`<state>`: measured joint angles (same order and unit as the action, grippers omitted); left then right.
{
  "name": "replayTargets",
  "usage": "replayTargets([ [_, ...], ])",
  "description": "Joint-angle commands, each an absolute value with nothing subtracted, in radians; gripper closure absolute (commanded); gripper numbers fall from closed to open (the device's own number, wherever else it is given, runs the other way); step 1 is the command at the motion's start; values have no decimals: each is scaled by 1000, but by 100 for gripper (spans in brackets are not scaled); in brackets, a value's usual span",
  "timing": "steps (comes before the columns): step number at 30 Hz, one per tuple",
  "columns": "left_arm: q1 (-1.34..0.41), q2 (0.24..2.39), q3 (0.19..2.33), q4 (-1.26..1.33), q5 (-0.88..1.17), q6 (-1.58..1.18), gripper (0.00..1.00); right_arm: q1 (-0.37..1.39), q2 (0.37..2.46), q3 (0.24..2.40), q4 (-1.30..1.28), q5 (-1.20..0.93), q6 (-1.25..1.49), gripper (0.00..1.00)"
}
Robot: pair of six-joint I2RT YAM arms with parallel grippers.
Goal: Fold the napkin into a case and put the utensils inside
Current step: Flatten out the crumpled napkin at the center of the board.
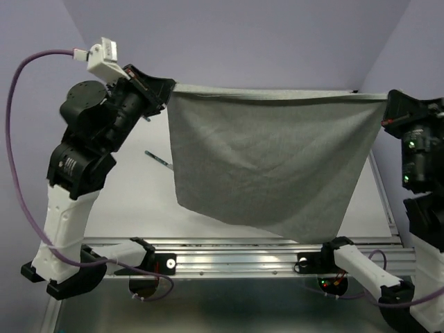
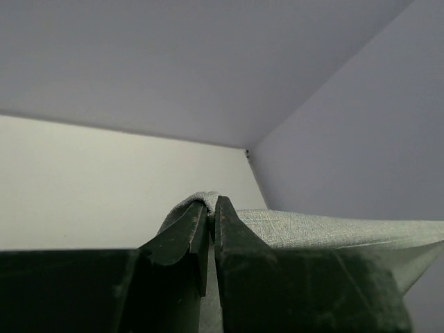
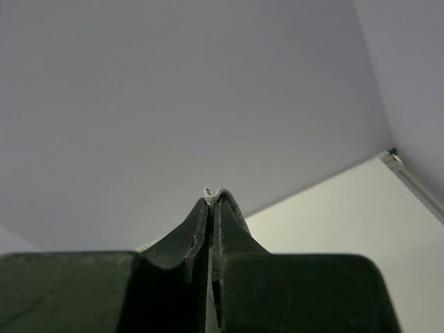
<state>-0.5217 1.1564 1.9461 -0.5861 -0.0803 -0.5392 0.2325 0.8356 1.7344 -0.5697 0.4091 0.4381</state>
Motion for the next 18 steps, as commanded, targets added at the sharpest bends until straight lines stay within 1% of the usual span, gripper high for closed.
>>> replayTargets([
  [1,-494,1258,1866,-578,-204,-509,100,222,954,1622,-545,733,371,99],
  [5,-462,1342,1709,-494,-160,-488,100,222,1050,1482,-432,772,327,99],
  [7,-414,1417,1665,-466,-106,-488,100,222,1095,1415,-381,775,315,99],
  [10,-382,1529,1612,-422,-83,-482,100,212,1198,1344,-278,761,284,99],
  [14,-357,1687,1637,-391,-63,-471,100,155,1360,1307,-155,671,281,99],
  [15,-353,1750,1650,-387,-48,-468,100,135,1430,1312,-143,643,285,99],
  [18,-334,1840,1721,-385,-12,-463,100,103,1532,1339,-80,595,298,99],
])
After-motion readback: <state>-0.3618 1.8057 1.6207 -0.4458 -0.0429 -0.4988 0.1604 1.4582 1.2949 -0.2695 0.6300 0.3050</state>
